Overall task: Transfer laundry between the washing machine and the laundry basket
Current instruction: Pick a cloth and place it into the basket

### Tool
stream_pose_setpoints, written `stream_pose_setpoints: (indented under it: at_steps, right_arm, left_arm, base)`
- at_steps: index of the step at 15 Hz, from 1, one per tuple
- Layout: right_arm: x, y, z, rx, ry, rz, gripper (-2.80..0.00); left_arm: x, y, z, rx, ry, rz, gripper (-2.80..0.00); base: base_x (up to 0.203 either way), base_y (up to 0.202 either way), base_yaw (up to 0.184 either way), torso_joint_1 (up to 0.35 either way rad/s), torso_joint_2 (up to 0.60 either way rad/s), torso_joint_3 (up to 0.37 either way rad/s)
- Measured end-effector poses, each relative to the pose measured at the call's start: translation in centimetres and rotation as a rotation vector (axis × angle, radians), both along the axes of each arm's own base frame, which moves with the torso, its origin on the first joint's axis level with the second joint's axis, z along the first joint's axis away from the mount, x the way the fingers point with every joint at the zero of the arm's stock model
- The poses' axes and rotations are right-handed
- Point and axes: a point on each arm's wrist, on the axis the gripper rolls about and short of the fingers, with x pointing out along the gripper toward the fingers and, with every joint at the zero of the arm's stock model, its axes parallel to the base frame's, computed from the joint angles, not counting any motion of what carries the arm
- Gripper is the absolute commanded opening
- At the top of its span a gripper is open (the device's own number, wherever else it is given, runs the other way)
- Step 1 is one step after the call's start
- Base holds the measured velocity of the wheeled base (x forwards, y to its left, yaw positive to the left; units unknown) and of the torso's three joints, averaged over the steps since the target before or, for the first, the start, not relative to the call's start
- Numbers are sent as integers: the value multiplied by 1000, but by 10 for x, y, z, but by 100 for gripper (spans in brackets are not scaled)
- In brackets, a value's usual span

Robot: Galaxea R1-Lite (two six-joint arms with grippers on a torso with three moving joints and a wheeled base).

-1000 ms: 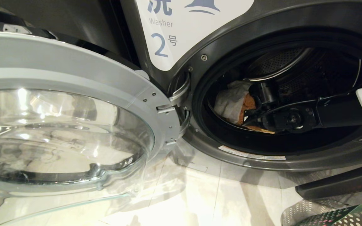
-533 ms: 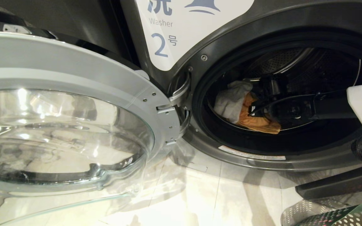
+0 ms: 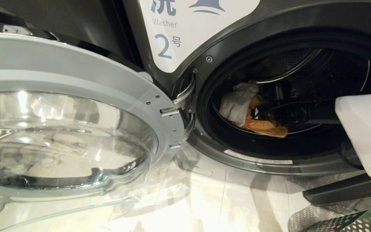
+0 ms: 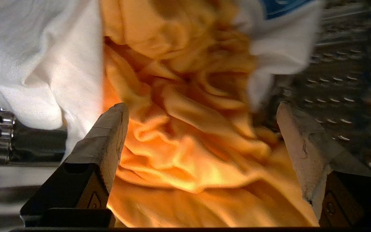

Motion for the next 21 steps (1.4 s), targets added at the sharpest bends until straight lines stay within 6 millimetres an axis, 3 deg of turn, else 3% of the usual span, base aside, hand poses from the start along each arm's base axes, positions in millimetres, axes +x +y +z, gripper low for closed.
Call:
stream_pose_setpoints:
  at_steps: [11, 12, 18, 21]
  right_arm:
    - [23, -11, -49, -18, 39, -12, 0]
    - [24, -12, -51, -18, 43, -13, -280]
    - [25, -12, -56, -21, 54, -14, -280]
    - [23, -13, -48, -20, 40, -17, -280]
  left_arm:
    - [0, 0, 0, 0, 0, 0, -280]
    - [0, 0, 0, 0, 0, 0, -280]
    - [0, 0, 0, 0, 0, 0, -280]
    - [0, 0, 0, 0, 0, 0, -280]
  base:
    - [0, 0, 0, 0, 0, 0]
    - [0, 0, 0, 0, 0, 0]
    - [0, 0, 0, 0, 0, 0]
    - [0, 0, 0, 0, 0, 0]
